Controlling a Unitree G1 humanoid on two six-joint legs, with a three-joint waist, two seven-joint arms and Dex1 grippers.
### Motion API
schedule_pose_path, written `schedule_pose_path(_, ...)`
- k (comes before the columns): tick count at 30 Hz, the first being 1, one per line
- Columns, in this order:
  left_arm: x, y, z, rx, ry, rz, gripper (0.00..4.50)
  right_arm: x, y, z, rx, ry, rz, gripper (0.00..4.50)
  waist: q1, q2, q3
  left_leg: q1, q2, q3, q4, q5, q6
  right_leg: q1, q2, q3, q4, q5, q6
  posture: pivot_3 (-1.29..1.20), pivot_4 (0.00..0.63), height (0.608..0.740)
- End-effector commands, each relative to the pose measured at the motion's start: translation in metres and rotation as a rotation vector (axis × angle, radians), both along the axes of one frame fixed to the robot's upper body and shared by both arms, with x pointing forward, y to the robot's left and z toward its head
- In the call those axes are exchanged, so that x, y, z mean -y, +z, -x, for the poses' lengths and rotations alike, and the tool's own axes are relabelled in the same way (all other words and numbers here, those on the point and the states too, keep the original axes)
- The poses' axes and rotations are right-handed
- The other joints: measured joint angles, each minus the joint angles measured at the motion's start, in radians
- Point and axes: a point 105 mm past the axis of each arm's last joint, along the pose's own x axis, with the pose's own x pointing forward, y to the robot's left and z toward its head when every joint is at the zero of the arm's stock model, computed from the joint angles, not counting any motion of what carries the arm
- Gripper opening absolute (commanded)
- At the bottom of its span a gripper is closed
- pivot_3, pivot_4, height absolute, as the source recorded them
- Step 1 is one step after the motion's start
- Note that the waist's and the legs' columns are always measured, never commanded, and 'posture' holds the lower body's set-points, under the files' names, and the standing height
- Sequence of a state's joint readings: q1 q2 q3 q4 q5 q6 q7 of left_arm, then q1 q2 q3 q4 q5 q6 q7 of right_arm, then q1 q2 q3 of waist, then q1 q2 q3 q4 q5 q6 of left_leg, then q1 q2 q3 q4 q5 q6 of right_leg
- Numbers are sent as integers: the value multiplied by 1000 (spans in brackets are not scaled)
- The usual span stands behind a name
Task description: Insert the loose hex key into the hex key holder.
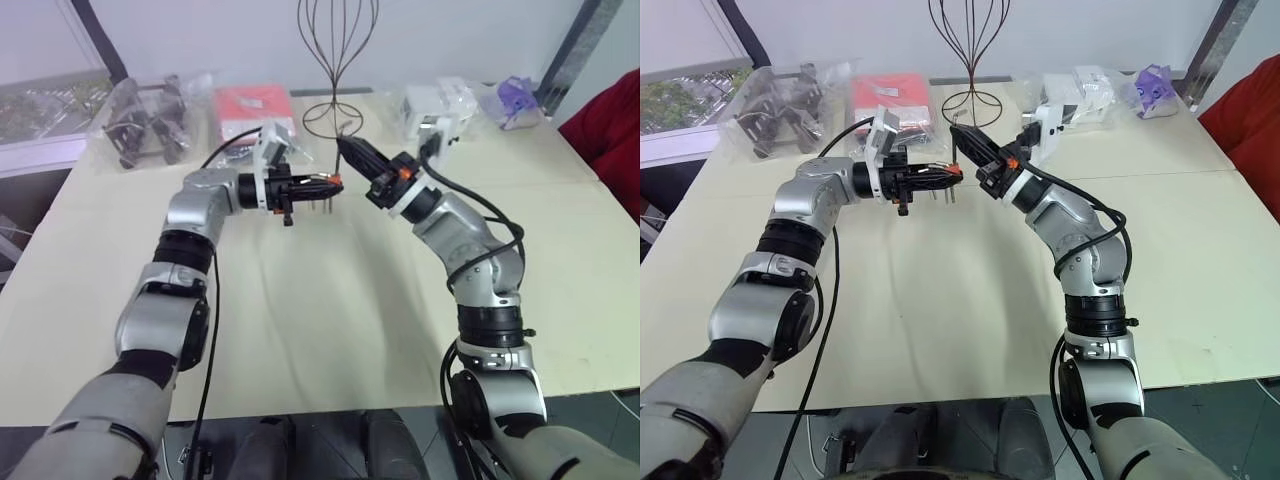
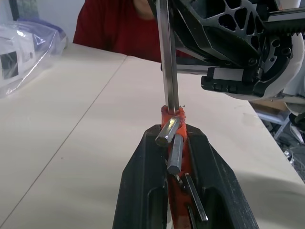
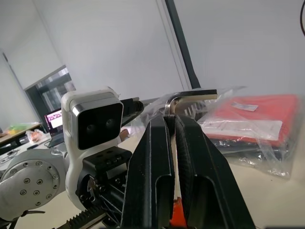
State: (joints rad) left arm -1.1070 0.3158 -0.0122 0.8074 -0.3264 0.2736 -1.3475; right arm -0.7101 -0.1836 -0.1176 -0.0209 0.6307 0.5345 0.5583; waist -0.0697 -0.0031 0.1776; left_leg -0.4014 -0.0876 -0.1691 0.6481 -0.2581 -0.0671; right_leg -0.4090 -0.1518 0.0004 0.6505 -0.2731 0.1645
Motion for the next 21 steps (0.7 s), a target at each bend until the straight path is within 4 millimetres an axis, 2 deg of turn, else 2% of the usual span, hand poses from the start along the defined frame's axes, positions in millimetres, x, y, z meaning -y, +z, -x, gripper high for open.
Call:
schedule_pose_path(1, -7, 50, 0, 139, 10, 105, 0, 3, -18, 0, -47, -6, 51, 41, 0, 0, 0, 0, 0, 0, 0, 0, 0, 0, 0, 0, 0, 0, 0, 0, 150, 740)
schedule_pose_path(4, -7, 49, 0, 145, 7, 94, 0, 1, -20, 3, -45, 15, 70, 41, 0, 0, 0, 0, 0, 0, 0, 0, 0, 0, 0, 0, 0, 0, 0, 0, 150, 740)
schedule_pose_path(5, -6, 48, 1, 147, 4, 89, 0, 1, -20, 3, -43, 15, 73, 352, 0, 0, 0, 0, 0, 0, 0, 0, 0, 0, 0, 0, 0, 0, 0, 0, 150, 740)
schedule_pose_path(7, -5, 47, 1, 148, 1, 86, 0, 2, -19, 2, -42, 19, 68, 1031, 0, -1, 0, 0, 0, 0, 0, 0, 0, 0, 0, 0, 0, 0, 0, 0, 150, 740)
schedule_pose_path(9, -5, 46, 1, 149, 0, 84, 0, 2, -17, 2, -39, 23, 62, 1939, 0, 0, 1, -1, 0, 0, 0, 0, 0, 0, 0, 0, 0, 0, 0, 0, 150, 740)
schedule_pose_path(12, -5, 42, 0, 149, 2, 66, 0, 5, -12, 0, -28, 7, 45, 3654, 0, 0, 0, 0, 0, 0, 0, 0, 0, 0, 0, 0, 0, 0, 0, 0, 150, 740)
schedule_pose_path(14, -7, 37, 0, 153, 2, 39, 0, 9, -9, -1, -16, -13, 42, 4442, 0, 0, 0, -1, 0, 0, 0, 0, 0, 0, 0, 0, 0, 0, 0, 0, 150, 740)
schedule_pose_path(19, -9, 30, 1, 146, -2, 11, 0, 16, -7, 0, -4, -29, 56, 4442, 0, 0, 0, -1, 0, 0, 0, 0, 0, 0, 0, 0, 0, 0, 0, 0, 150, 740)
schedule_pose_path(21, -10, 23, 1, 138, -4, -10, 0, 18, -8, 8, -2, 10, 82, 4442, 1, 0, 0, -1, 0, 0, 0, 0, 0, 0, 0, 0, 0, 0, 0, 0, 150, 740)
